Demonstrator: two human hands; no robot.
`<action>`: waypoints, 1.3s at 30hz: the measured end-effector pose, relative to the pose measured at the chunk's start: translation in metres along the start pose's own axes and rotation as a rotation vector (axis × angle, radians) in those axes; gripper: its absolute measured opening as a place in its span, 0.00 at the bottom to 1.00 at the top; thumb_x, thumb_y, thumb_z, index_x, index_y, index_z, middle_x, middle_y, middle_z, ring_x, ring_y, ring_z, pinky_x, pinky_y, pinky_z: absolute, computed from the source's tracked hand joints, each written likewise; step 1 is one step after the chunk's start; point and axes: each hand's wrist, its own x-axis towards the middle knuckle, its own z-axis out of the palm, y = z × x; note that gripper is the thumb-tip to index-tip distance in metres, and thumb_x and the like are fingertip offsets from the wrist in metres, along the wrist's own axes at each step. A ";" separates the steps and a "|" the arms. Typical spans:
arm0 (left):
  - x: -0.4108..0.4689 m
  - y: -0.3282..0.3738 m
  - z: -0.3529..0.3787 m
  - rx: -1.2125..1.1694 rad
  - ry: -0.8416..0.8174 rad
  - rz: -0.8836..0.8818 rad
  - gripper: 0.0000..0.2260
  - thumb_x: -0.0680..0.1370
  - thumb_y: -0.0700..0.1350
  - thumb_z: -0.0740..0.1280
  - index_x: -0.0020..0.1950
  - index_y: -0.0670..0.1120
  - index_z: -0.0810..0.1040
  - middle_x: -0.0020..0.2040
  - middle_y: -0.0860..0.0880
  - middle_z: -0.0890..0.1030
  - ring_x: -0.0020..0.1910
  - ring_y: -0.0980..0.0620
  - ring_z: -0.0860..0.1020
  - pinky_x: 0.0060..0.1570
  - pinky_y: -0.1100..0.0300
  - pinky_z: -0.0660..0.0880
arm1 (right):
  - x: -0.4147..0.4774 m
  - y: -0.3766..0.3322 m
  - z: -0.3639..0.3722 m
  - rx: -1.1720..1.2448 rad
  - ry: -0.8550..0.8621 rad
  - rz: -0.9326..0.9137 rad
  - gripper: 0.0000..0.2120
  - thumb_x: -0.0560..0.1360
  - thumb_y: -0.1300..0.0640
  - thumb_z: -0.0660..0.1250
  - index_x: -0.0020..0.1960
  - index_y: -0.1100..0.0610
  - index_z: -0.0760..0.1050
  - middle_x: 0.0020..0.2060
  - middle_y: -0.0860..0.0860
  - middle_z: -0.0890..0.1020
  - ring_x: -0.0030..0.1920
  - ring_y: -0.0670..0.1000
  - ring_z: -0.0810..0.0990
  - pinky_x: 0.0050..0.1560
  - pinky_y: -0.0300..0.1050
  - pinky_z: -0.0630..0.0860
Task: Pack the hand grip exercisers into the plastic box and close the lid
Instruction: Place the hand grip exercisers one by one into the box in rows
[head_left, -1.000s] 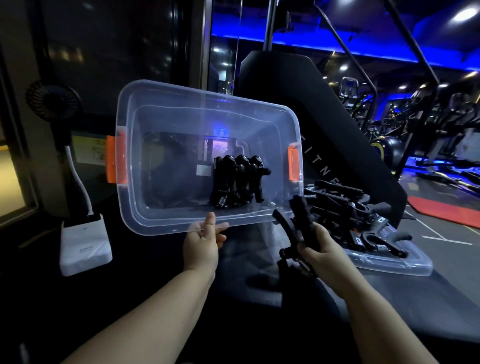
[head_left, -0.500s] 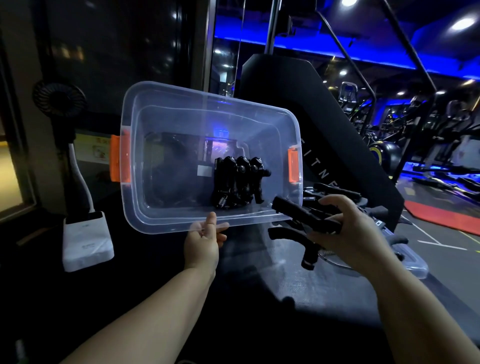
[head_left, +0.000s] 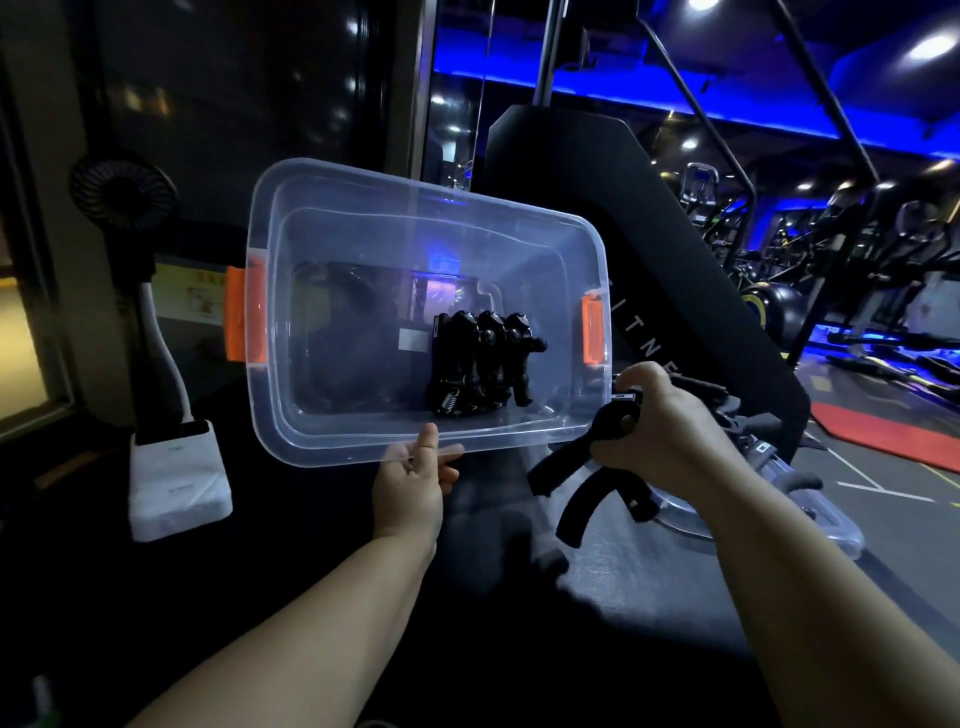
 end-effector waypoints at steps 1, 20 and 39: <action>0.000 0.000 0.000 -0.001 0.001 -0.002 0.13 0.79 0.55 0.61 0.46 0.45 0.72 0.39 0.53 0.85 0.30 0.60 0.77 0.32 0.70 0.74 | 0.002 -0.002 0.003 -0.024 -0.036 0.014 0.31 0.57 0.48 0.76 0.55 0.44 0.63 0.36 0.44 0.75 0.34 0.43 0.75 0.29 0.39 0.67; -0.001 -0.001 0.001 0.036 0.094 0.040 0.12 0.78 0.55 0.64 0.44 0.47 0.72 0.37 0.53 0.83 0.26 0.65 0.74 0.29 0.70 0.72 | -0.002 -0.009 0.021 -0.141 -0.233 0.081 0.37 0.71 0.49 0.69 0.71 0.44 0.49 0.36 0.48 0.79 0.29 0.50 0.80 0.30 0.45 0.77; -0.002 0.003 -0.003 -0.068 0.120 0.069 0.09 0.79 0.49 0.65 0.45 0.46 0.69 0.36 0.52 0.83 0.28 0.64 0.77 0.34 0.63 0.72 | 0.041 -0.054 0.014 0.174 0.111 -0.125 0.38 0.70 0.52 0.70 0.71 0.33 0.53 0.46 0.49 0.76 0.32 0.41 0.74 0.29 0.35 0.67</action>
